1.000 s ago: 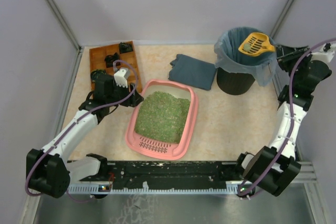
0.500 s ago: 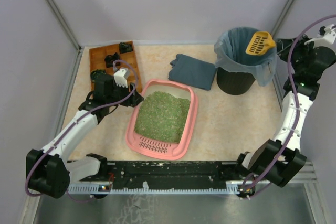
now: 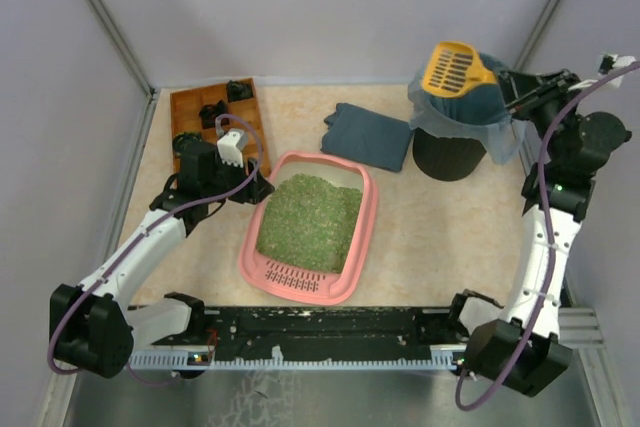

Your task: Clean the litter box

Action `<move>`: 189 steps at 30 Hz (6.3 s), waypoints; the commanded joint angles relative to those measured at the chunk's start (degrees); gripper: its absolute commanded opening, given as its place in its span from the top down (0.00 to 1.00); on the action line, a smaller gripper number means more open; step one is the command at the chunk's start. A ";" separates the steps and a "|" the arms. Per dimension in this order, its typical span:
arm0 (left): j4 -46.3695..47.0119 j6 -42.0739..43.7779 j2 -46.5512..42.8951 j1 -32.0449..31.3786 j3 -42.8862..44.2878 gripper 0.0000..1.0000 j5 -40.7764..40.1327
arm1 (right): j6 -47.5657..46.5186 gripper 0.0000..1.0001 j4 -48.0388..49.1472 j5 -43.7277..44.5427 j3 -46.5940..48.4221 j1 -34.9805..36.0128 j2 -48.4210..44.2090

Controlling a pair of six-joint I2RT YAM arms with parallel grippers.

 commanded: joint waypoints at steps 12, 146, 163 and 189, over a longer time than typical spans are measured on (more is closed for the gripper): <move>1.33 -0.15 1.20 0.36 0.25 0.40 1.40 | 3.95 1.00 -5.90 1.95 -13.07 28.68 -9.10; 2.38 -0.06 -1.46 0.36 -0.54 0.36 0.11 | 12.96 1.00 -3.03 34.90 -29.97 67.51 -2.12; 4.42 -0.29 -2.44 0.36 -0.83 0.12 3.43 | 21.14 1.00 -3.36 33.10 -41.09 62.75 -23.36; 5.00 1.61 -1.25 -1.23 0.10 0.12 1.73 | 35.67 1.00 9.06 30.31 -57.88 57.95 -39.15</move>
